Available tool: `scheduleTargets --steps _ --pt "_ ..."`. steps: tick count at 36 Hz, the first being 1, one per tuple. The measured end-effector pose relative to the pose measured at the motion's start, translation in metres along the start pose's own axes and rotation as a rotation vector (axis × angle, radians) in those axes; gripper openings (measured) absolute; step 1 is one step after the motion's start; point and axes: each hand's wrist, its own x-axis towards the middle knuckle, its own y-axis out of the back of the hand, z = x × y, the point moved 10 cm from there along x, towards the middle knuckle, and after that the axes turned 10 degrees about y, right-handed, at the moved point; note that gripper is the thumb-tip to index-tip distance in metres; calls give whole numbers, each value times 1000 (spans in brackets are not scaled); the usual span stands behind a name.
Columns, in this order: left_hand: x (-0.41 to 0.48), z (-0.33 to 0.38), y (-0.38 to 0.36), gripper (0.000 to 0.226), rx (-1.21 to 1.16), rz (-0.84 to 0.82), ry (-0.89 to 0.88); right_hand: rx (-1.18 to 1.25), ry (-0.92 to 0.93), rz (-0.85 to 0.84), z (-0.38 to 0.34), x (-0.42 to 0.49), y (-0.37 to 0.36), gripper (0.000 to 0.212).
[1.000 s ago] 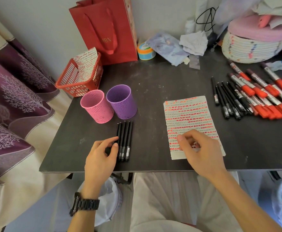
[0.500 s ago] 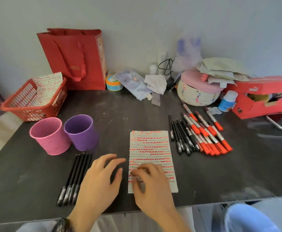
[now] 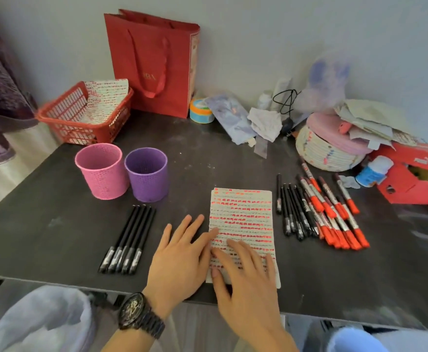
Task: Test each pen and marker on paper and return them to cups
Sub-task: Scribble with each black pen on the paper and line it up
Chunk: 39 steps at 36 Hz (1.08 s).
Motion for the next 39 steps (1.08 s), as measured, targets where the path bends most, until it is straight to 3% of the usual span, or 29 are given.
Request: scheduleTargets --steps 3,6,10,15,23,30,33,39 --pt "-9 -4 4 49 -16 24 18 65 79 -82 0 -1 2 57" --pt "-13 -12 5 52 -51 28 30 250 97 -86 11 4 16 47" --pt "-12 -13 5 60 -76 3 35 407 -37 93 61 30 59 25" --pt "-12 -13 5 60 -62 -9 46 137 -260 273 126 75 105 25" --pt "-12 -13 4 62 -47 -27 51 -367 -383 -67 149 124 88 40" --pt "-12 -11 5 62 -55 -33 44 -396 -409 -18 146 132 86 35" --pt "-12 -11 4 63 -50 -33 35 -231 -409 72 147 129 90 34" --pt "-13 -10 6 59 -68 -19 30 523 -427 314 130 87 87 25"
